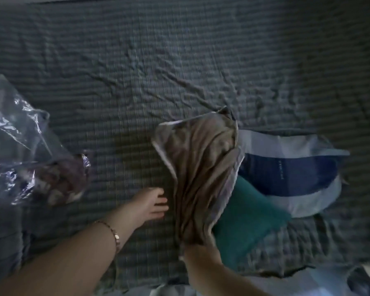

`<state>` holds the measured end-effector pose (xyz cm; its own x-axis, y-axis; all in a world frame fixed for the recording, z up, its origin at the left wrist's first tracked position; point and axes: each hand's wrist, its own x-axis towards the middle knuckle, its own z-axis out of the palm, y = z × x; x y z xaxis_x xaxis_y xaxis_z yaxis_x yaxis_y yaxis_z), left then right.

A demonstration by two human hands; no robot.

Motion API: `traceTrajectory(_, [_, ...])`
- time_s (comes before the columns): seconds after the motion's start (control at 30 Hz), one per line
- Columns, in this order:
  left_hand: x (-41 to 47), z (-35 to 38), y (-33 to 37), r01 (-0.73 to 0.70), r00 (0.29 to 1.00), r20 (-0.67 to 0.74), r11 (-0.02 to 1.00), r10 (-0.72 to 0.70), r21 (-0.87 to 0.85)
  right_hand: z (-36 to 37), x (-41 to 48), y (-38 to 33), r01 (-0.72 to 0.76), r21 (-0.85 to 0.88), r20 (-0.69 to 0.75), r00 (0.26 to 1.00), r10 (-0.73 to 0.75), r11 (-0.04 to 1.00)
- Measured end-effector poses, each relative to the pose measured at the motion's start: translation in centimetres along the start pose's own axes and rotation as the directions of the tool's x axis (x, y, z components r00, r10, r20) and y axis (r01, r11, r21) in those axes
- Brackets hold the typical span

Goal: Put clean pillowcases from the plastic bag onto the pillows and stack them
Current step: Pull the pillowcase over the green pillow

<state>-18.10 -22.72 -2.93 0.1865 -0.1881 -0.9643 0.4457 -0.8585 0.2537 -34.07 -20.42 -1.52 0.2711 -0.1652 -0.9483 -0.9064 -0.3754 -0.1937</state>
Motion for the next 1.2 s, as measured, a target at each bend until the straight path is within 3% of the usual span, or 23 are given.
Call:
traceTrajectory(0.03, [0.2, -0.5, -0.4, -0.022, 0.999, -0.032, 0.990, 0.027, 0.139, -0.2, 0.4, -0.3, 0.043, -0.072, -0.008, 0.999, -0.044, 0.996])
traceTrajectory(0.07, [0.8, -0.7, -0.7, -0.070, 0.992, -0.085, 0.959, 0.097, 0.275, -1.2, 0.8, -0.2, 0.107, -0.146, -0.126, 0.984, -0.126, 0.984])
traceTrajectory(0.17, [2.7, -0.3, -0.4, -0.247, 0.920, -0.114, 0.780, 0.375, 0.574, -7.1, 2.6, 1.9, 0.117, -0.195, -0.541, 0.815, -0.207, 0.974])
traceTrajectory(0.23, [3.8, 0.7, 0.1, -0.344, 0.866, -0.067, 0.688, 0.496, 0.639, -10.4, 4.8, 4.8, 0.009, -0.205, -0.678, 0.720, -0.149, 0.979])
traceTrajectory(0.3, [5.6, 1.8, 0.6, -0.392, 0.794, -0.050, 0.573, 0.606, 0.720, -12.7, 6.9, 7.3, -0.089, -0.183, -0.670, 0.741, -0.058, 0.979])
traceTrajectory(0.37, [7.7, 3.2, 1.2, -0.396, 0.748, -0.045, 0.500, 0.662, 0.770, -14.2, 8.9, 9.2, -0.068, -0.108, -0.589, 0.808, -0.008, 0.992])
traceTrajectory(0.5, [12.4, 6.1, 2.1, -0.404, 0.779, 0.010, 0.490, 0.627, 0.773, -11.9, 12.1, 11.1, 0.014, -0.183, -0.345, 0.935, -0.078, 0.983])
traceTrajectory(0.63, [14.8, 8.9, 1.0, -0.350, 0.824, 0.074, 0.403, 0.561, 0.846, -10.8, 12.4, 13.9, 0.038, -0.105, -0.365, 0.928, -0.074, 0.994])
traceTrajectory(0.77, [14.4, 10.4, -0.1, -0.388, 0.843, 0.077, 0.501, 0.533, 0.773, -11.7, 10.6, 17.2, 0.046, 0.039, -0.317, 0.948, -0.032, 0.998])
traceTrajectory(0.87, [12.6, 12.0, 0.0, -0.505, 0.831, 0.130, 0.637, 0.540, 0.582, -10.7, 8.5, 19.9, -0.015, -0.003, -0.331, 0.943, 0.013, 1.000])
traceTrajectory(0.93, [12.0, 13.3, -0.7, -0.561, 0.812, 0.284, 0.547, 0.510, 0.621, -10.0, 7.7, 20.7, -0.123, -0.050, -0.302, 0.948, 0.102, 0.991])
traceTrajectory(1.0, [12.0, 14.3, -1.4, -0.543, 0.807, 0.373, 0.323, 0.459, 0.775, -10.3, 7.9, 20.5, -0.198, -0.128, -0.269, 0.950, 0.158, 0.972])
traceTrajectory(1.07, [12.2, 14.8, -1.7, -0.484, 0.822, 0.341, 0.245, 0.455, 0.840, -11.4, 8.5, 19.3, -0.192, -0.202, -0.293, 0.948, 0.128, 0.960])
traceTrajectory(1.13, [12.1, 14.9, -1.7, -0.484, 0.816, 0.288, 0.322, 0.501, 0.814, -13.1, 9.0, 17.7, -0.115, -0.243, -0.415, 0.910, 0.004, 0.963])
traceTrajectory(1.2, [11.6, 14.6, -1.7, -0.517, 0.797, 0.239, 0.421, 0.555, 0.745, -14.7, 9.6, 16.1, 0.049, -0.320, -0.493, 0.844, -0.210, 0.946])
